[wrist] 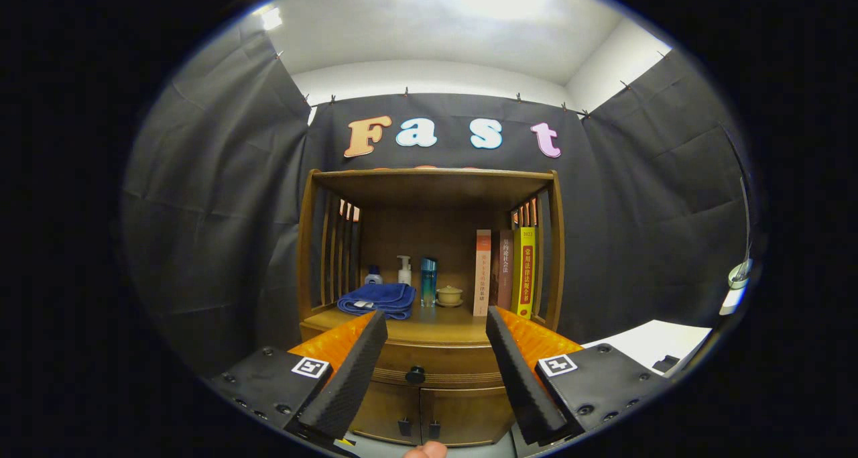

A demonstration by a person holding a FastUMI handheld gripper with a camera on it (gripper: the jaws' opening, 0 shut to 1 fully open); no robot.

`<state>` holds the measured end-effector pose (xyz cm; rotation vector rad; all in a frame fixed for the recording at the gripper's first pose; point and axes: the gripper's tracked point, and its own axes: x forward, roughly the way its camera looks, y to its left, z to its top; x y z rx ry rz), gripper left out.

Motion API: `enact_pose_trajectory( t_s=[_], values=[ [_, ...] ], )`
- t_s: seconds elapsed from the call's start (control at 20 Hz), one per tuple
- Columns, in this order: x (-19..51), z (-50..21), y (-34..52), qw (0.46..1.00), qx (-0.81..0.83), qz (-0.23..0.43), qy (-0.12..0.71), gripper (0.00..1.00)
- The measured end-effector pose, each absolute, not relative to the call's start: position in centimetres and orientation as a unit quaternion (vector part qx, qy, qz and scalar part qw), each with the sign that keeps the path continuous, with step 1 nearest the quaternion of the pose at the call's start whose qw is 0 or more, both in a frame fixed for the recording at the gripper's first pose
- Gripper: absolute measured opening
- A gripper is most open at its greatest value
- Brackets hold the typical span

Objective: Pull open the drawer, take out the items inside it, and place them on the countertop above the cabinet.

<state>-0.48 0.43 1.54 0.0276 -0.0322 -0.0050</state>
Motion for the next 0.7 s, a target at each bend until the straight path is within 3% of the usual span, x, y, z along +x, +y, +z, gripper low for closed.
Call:
enact_pose_trajectory(
  t_s=[0.45, 0.7],
  values=[
    [0.9, -0.1, 1.0, 1.000, 0.009, -0.005, -0.021, 0.98],
    [3.6, -8.1, 0.5, 1.000, -0.016, -0.023, 0.003, 0.98]
  ],
)
